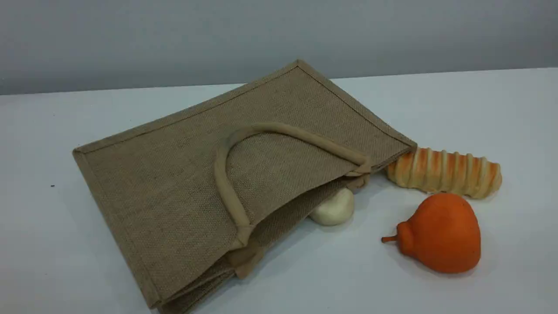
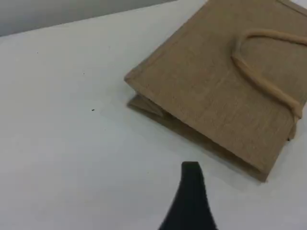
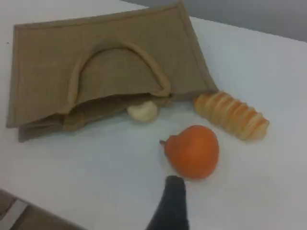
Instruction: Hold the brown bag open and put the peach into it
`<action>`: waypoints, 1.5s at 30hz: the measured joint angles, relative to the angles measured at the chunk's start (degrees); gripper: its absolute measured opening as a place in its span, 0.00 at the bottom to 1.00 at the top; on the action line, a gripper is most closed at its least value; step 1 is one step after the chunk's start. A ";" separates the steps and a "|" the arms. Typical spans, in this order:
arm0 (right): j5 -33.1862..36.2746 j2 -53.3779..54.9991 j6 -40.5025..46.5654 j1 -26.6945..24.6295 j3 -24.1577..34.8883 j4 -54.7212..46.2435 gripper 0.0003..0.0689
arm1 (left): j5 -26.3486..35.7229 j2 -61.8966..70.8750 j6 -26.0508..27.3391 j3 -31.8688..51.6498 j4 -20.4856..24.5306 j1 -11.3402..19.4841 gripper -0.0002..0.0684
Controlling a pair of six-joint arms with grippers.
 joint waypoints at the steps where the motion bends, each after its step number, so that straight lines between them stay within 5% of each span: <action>1: 0.00 0.00 0.00 0.00 0.00 0.00 0.86 | 0.05 0.00 0.00 0.00 0.00 0.00 0.78; 20: 0.11 0.00 0.00 -0.07 0.00 0.05 0.86 | 0.18 -0.07 0.09 -0.10 0.00 0.41 0.78; 24: 0.11 0.00 0.00 -0.37 0.00 0.12 0.86 | 0.12 -0.61 0.11 -0.10 -0.01 3.22 0.78; 34: 0.11 -3.02 0.00 -5.89 -0.05 0.33 0.86 | 0.17 -0.58 0.23 -0.10 -0.05 16.78 0.78; 45: 0.05 -2.89 0.00 -5.89 -0.05 0.33 0.86 | 0.17 -0.58 0.37 -0.10 -0.01 18.19 0.78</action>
